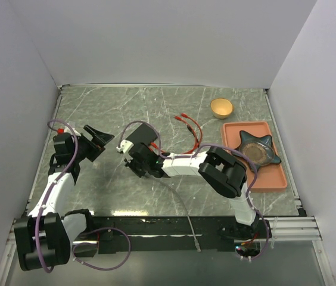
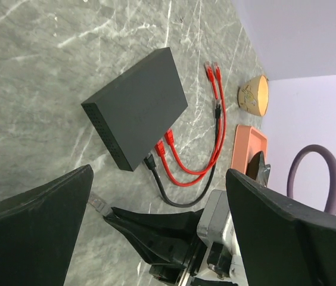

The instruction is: Insert the plug into the switch port

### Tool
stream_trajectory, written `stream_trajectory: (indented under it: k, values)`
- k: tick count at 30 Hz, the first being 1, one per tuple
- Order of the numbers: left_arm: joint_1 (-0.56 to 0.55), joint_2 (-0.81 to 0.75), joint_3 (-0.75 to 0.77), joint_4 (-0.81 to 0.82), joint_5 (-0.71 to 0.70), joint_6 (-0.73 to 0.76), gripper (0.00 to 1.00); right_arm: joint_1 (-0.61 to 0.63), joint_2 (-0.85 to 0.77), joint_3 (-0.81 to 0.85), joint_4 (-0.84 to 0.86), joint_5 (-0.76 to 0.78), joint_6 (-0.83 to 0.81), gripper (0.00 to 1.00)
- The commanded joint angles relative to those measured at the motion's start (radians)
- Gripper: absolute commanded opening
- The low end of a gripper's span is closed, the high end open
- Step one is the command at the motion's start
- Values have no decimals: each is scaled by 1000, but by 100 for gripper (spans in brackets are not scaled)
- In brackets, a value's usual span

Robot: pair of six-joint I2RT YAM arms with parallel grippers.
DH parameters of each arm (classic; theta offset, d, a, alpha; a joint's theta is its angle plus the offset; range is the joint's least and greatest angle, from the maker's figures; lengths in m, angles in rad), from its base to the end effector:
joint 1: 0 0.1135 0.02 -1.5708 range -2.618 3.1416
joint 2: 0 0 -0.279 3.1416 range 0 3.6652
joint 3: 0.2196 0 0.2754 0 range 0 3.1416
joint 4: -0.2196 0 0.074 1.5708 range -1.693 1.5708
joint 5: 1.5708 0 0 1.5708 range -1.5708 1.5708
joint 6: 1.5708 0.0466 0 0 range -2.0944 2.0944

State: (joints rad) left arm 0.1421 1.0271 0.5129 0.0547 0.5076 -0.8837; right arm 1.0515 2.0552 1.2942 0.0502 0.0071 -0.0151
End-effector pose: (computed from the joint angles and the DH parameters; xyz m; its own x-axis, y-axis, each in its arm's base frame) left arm 0.2428 0.0119 0.2214 -0.5162 -0.7563 -0.4018 -0.1444 0.5393 -0.8296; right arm 0.2372 0.4142 0.1398 -0.3107 -0.5739 -0.7577 -0.8703 0.4923 -0.0161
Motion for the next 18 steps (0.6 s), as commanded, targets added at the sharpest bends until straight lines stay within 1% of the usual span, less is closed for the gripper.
stream_trajectory:
  k: [1,4,8,9,11,12,16,18]
  values:
    - [11,-6,15,5,40,29,99,-13,-12,-22,29,2,14,0]
    - [10,5,12,17,57,26,99,-16,-84,-67,46,42,9,0]
    - [-4,17,16,27,55,11,98,-12,-203,-117,63,146,-8,0]
    - [-19,22,19,30,57,8,97,-11,-220,-125,65,206,-19,0]
    - [-38,37,30,40,57,-3,97,1,-266,-148,77,258,-35,0]
    - [-61,44,32,51,60,-8,97,7,-277,-156,85,324,-58,0]
    - [-114,79,44,105,66,-49,96,41,-311,-183,112,465,-117,0]
    - [-148,97,52,120,56,-57,95,65,-316,-187,126,499,-147,0]
